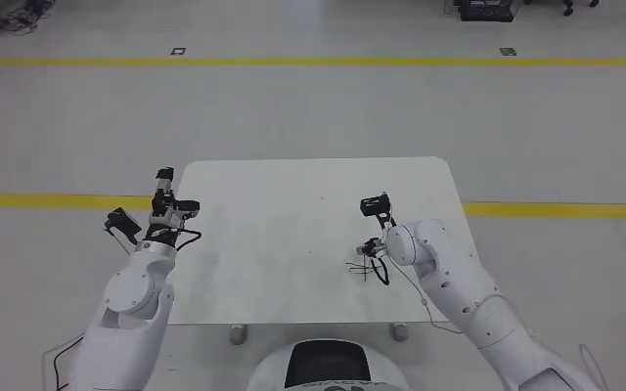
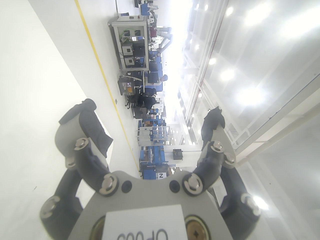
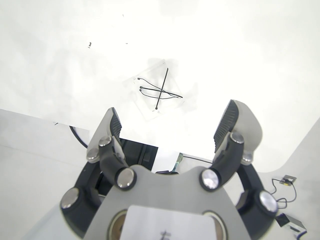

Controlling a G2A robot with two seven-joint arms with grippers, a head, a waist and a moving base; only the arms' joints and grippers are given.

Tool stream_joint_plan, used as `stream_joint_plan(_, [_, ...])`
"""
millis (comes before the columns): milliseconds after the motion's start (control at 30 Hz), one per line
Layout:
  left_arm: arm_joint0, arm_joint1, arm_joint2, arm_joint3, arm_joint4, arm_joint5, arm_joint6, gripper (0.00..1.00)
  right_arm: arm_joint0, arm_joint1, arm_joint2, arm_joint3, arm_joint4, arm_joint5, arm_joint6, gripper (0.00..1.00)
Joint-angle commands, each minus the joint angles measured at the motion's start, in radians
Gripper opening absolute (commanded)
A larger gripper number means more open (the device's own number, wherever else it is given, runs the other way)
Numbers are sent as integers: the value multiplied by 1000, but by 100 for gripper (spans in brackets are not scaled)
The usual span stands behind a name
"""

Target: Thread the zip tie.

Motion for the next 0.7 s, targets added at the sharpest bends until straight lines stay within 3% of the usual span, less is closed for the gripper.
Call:
stream_joint_plan(0, [0,0,0,0,0,0,0,100,22,-8,-42,37,3,-45,22,100])
stream_joint_plan(67, [0,0,0,0,0,0,0,100,37,-12,-55,49,24,-89,34,100])
stream_joint_plan(300, [0,0,0,0,0,0,0,100,35,-12,-58,47,22,-99,27,100])
stream_joint_plan(433, [0,0,0,0,0,0,0,100,49,-7,-54,56,17,-212,31,100])
stream_joint_plan(667, [0,0,0,0,0,0,0,100,104,-5,-63,75,-5,-361,85,100])
